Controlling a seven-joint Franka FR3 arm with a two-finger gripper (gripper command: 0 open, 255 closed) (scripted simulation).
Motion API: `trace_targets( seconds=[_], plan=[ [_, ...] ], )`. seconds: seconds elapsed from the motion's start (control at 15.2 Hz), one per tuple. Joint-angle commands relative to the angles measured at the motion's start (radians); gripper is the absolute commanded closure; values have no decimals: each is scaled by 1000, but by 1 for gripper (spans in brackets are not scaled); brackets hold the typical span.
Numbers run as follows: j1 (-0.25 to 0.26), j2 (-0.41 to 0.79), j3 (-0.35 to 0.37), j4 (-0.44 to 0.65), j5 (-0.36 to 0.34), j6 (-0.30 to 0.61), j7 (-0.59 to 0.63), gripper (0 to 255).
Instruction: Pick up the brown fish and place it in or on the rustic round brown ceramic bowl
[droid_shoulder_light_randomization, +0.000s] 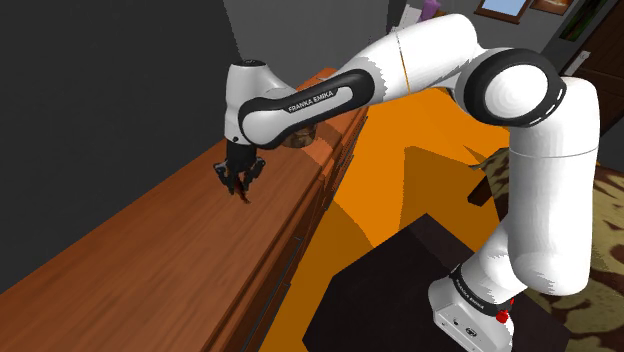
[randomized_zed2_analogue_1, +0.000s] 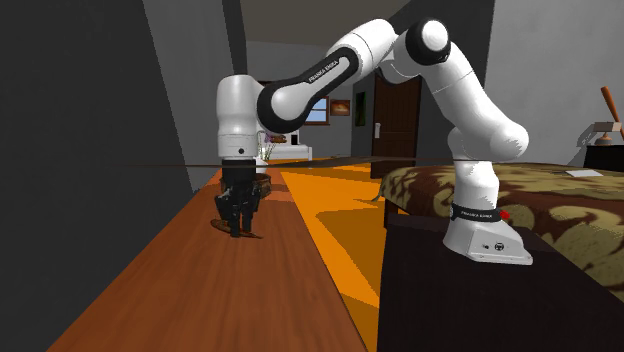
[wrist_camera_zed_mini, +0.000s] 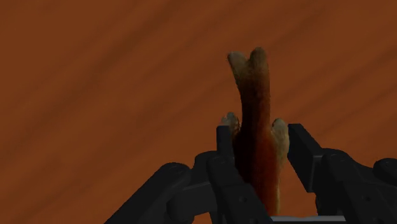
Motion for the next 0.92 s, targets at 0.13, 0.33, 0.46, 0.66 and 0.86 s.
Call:
trace_targets(
  seconds=[0.13,0.33,0.46,0.66,0.86],
  plan=[
    [4,7,2,1,1,1,0,255],
    [4,10,2,4,0,1,0,255],
    [3,4,3,-2,1,2,0,255],
    [0,-17,7,7,8,-28,-2,255],
    [-3,-37,11,19,14,-59,-3,255]
  ],
)
